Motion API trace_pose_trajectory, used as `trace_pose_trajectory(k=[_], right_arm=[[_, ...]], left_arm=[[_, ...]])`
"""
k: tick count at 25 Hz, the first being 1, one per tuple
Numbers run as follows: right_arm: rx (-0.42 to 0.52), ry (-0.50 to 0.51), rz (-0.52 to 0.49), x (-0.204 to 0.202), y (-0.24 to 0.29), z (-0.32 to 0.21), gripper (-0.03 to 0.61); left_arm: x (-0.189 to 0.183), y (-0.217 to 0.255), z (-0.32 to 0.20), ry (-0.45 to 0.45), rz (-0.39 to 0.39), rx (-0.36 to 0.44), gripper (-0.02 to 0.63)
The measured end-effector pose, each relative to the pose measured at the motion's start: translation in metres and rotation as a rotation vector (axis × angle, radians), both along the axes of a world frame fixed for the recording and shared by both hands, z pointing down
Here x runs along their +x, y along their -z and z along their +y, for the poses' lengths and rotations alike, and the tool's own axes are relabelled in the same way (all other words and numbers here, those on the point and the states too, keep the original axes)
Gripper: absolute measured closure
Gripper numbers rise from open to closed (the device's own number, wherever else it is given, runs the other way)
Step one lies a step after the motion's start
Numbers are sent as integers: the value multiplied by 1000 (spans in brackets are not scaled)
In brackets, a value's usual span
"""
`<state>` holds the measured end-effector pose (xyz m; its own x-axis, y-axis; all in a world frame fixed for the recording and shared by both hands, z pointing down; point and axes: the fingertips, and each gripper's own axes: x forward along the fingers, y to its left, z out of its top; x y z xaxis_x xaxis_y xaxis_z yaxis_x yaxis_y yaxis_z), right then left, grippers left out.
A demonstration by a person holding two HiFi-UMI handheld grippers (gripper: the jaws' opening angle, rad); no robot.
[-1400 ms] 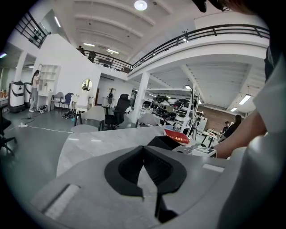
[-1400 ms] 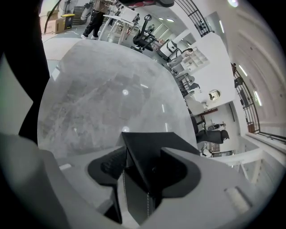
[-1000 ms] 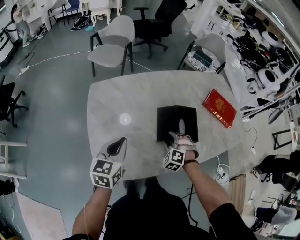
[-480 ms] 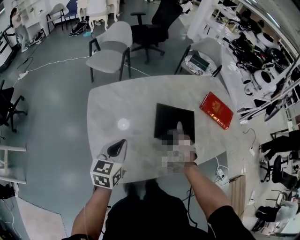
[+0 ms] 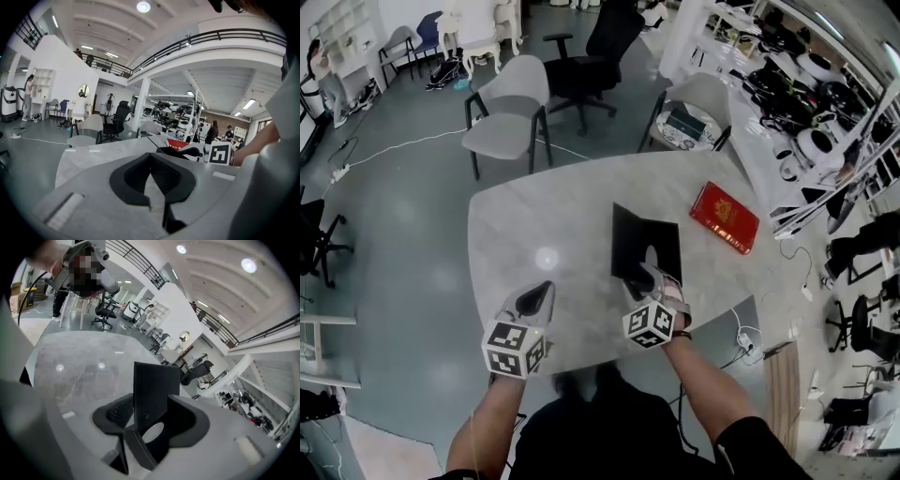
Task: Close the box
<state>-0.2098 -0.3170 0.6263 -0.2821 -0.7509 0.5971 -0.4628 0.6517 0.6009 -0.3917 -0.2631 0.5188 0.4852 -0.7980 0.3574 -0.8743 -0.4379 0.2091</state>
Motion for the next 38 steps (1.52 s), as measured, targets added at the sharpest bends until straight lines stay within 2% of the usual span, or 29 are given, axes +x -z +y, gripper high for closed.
trace_pose_trajectory(k=[13, 18, 29, 38], right_arm=[[-14, -133, -106, 44, 15, 0, 417], [-32, -159, -156, 52, 15, -1, 416], [-133, -331, -407, 82, 12, -3, 411], [-119, -373, -479, 98, 13, -2, 410]], left_arm=[[27, 5, -9, -43, -2, 14, 604], [31, 1, -9, -51, -9, 7, 604], [46, -8, -11, -85, -34, -26, 604], [67, -17, -15, -117, -50, -37, 604]])
